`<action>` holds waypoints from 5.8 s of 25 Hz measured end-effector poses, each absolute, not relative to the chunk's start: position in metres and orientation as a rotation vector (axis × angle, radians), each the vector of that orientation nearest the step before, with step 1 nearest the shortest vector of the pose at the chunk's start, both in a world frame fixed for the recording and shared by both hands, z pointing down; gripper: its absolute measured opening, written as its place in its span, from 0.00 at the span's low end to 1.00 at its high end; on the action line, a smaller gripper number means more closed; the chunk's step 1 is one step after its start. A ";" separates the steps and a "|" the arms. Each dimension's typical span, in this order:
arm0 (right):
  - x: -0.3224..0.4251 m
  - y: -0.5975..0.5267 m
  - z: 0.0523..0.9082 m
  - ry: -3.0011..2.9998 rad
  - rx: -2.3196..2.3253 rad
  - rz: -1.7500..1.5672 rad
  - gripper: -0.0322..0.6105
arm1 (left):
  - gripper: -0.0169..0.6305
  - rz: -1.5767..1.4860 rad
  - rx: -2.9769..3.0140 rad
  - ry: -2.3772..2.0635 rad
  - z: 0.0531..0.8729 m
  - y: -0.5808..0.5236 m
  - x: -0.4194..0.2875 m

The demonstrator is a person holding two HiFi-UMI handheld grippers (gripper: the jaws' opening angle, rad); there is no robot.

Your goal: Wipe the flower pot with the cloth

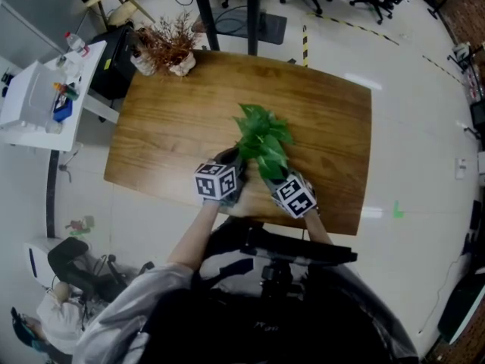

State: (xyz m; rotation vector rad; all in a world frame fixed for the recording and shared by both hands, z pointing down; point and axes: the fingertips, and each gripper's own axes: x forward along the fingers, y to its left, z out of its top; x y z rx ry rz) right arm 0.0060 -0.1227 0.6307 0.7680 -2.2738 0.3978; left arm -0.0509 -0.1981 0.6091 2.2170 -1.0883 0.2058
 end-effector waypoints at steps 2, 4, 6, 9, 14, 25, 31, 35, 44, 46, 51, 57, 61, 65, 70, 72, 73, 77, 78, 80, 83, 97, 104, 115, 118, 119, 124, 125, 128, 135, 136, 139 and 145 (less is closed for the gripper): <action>0.018 -0.121 0.627 -2.268 0.807 0.423 0.17 | 0.03 0.203 2.216 -1.089 0.609 -0.198 -0.052; 0.036 -0.120 0.625 -2.247 0.844 0.433 0.17 | 0.03 0.201 2.214 -1.095 0.610 -0.197 -0.054; 0.055 -0.121 0.625 -2.220 0.879 0.434 0.17 | 0.03 0.197 2.208 -1.103 0.611 -0.197 -0.057; 0.084 -0.133 0.623 -2.185 0.935 0.424 0.17 | 0.03 0.193 2.202 -1.106 0.611 -0.196 -0.059; 0.098 -0.169 0.609 -2.181 0.965 0.339 0.17 | 0.03 0.185 2.209 -1.102 0.609 -0.197 -0.060; 0.045 -0.181 0.610 -2.254 0.803 0.279 0.17 | 0.03 0.171 2.247 -1.092 0.600 -0.217 -0.057; 0.029 -0.157 0.617 -2.250 0.762 0.304 0.17 | 0.03 0.169 2.232 -1.096 0.606 -0.226 -0.061; 0.019 -0.150 0.626 -2.235 0.739 0.309 0.17 | 0.03 0.176 2.217 -1.090 0.612 -0.230 -0.061; 0.027 -0.148 0.627 -2.232 0.757 0.375 0.17 | 0.03 0.187 2.209 -1.074 0.616 -0.217 -0.058; 0.042 -0.148 0.623 -2.217 0.779 0.369 0.17 | 0.03 0.188 2.211 -1.070 0.616 -0.214 -0.057; 0.083 -0.177 0.614 -2.166 0.872 0.334 0.17 | 0.03 0.175 2.213 -1.083 0.614 -0.217 -0.062; 0.074 -0.224 0.598 -2.194 0.831 0.191 0.17 | 0.03 0.169 2.218 -1.075 0.611 -0.222 -0.064; 0.057 -0.230 0.598 -2.227 0.746 0.182 0.17 | 0.03 0.167 2.231 -1.056 0.607 -0.225 -0.059; 0.045 -0.219 0.602 -2.232 0.720 0.189 0.17 | 0.03 0.158 2.227 -1.067 0.606 -0.232 -0.063; 0.042 -0.199 0.604 -2.230 0.726 0.205 0.17 | 0.03 0.157 2.208 -1.102 0.609 -0.241 -0.067; 0.040 -0.192 0.606 -2.230 0.733 0.219 0.17 | 0.03 0.157 2.201 -1.112 0.611 -0.244 -0.069; 0.038 -0.189 0.607 -2.231 0.736 0.229 0.17 | 0.03 0.151 2.195 -1.116 0.612 -0.245 -0.070; 0.034 -0.179 0.614 -2.224 0.731 0.269 0.17 | 0.03 0.135 2.177 -1.124 0.613 -0.250 -0.071; 0.032 -0.177 0.616 -2.220 0.729 0.280 0.17 | 0.03 0.137 2.174 -1.126 0.613 -0.250 -0.071; 0.030 -0.173 0.621 -2.213 0.732 0.304 0.17 | 0.03 0.143 2.174 -1.130 0.614 -0.251 -0.072; 0.027 -0.171 0.629 -2.198 0.747 0.362 0.17 | 0.03 0.160 2.184 -1.134 0.615 -0.249 -0.072; 0.070 -0.198 0.606 -2.170 0.797 0.263 0.17 | 0.03 0.213 2.199 -1.097 0.620 -0.201 -0.076; 0.056 -0.231 0.593 -2.192 0.651 0.054 0.17 | 0.03 0.218 2.217 -1.078 0.619 -0.203 -0.067; 0.040 -0.197 0.605 -2.196 0.516 0.073 0.17 | 0.03 0.205 2.207 -1.083 0.617 -0.218 -0.069; 0.040 -0.184 0.610 -2.183 0.503 0.086 0.17 | 0.03 0.205 2.206 -1.077 0.617 -0.222 -0.069; 0.039 -0.180 0.611 -2.181 0.503 0.093 0.17 | 0.03 0.208 2.205 -1.077 0.618 -0.224 -0.069; 0.031 -0.173 0.617 -2.180 0.500 0.100 0.17 | 0.03 0.224 2.202 -1.091 0.622 -0.234 -0.070; 0.029 -0.171 0.619 -2.175 0.492 0.102 0.17 | 0.03 0.223 2.200 -1.096 0.622 -0.236 -0.071; 0.027 -0.166 0.624 -2.169 0.494 0.129 0.17 | 0.03 0.217 2.197 -1.109 0.621 -0.238 -0.073; 0.057 -0.172 0.616 -2.175 0.605 0.191 0.17 | 0.03 0.217 2.197 -1.102 0.619 -0.215 -0.076; 0.063 -0.177 0.615 -2.170 0.620 0.189 0.17 | 0.03 0.223 2.198 -1.098 0.620 -0.211 -0.075; 0.073 -0.198 0.609 -2.172 0.656 0.173 0.17 | 0.03 0.226 2.200 -1.087 0.621 -0.201 -0.069; 0.056 -0.228 0.595 -2.229 0.632 0.103 0.17 | 0.03 0.237 2.232 -1.079 0.614 -0.194 -0.055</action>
